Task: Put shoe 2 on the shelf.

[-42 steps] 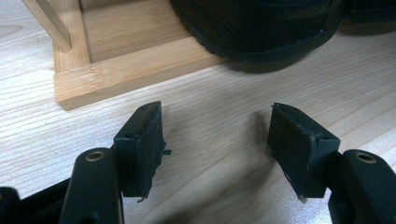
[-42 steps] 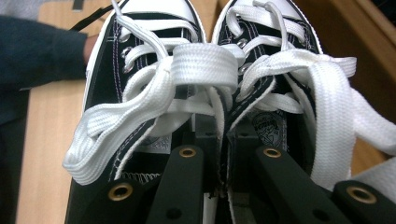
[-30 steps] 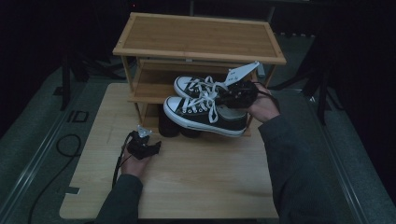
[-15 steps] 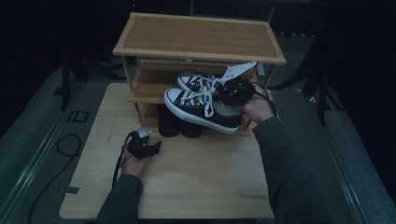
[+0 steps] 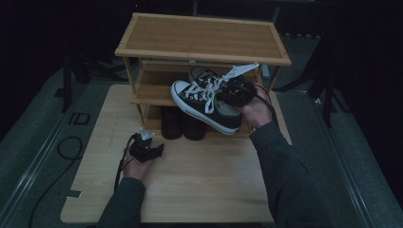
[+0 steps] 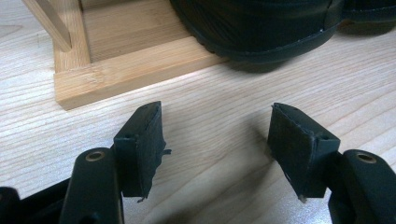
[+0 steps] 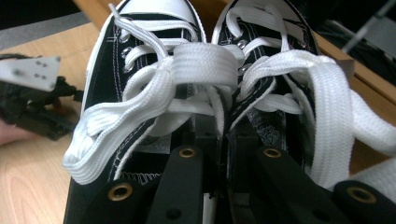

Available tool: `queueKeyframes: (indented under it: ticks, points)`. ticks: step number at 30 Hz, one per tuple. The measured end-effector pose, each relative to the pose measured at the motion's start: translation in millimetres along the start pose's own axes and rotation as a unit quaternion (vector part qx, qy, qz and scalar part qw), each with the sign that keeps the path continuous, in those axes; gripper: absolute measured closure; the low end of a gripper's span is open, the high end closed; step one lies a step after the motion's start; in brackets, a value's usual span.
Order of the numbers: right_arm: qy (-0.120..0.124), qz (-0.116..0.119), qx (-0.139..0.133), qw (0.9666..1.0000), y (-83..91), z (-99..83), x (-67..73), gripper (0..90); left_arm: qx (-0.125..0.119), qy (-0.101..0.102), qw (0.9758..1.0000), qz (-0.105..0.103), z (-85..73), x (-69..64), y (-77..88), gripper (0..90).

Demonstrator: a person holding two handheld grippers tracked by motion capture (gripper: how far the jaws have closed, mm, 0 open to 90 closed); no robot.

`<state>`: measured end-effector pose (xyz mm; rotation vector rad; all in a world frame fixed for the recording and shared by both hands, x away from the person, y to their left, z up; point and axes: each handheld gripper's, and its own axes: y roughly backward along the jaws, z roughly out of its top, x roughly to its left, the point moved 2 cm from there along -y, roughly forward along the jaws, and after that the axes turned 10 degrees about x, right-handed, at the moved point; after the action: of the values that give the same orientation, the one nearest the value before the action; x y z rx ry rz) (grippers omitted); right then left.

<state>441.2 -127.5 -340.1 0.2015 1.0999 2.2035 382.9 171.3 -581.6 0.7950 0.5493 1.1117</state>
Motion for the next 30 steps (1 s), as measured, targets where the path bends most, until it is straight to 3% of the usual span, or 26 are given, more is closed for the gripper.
queueKeyframes:
  ticks: [11, 15, 30]
  points:
    - [-0.040, -0.045, 0.008, 0.9981, -4.8, 3.3, 2.2, 85.8, 0.000, 0.000, 1.0000, 0.000, 0.0, 0.0, -0.1, 36.0]
    - [-0.065, -0.054, 0.007, 0.9964, -5.2, 3.7, 3.0, 85.7, -0.001, 0.000, 1.0000, 0.000, 0.0, 0.0, -0.1, 36.0]
    - [-0.115, -0.097, 0.005, 0.9886, -10.6, 7.8, 8.1, 85.7, 0.000, 0.000, 1.0000, 0.000, 0.0, 0.0, 0.0, 36.0]
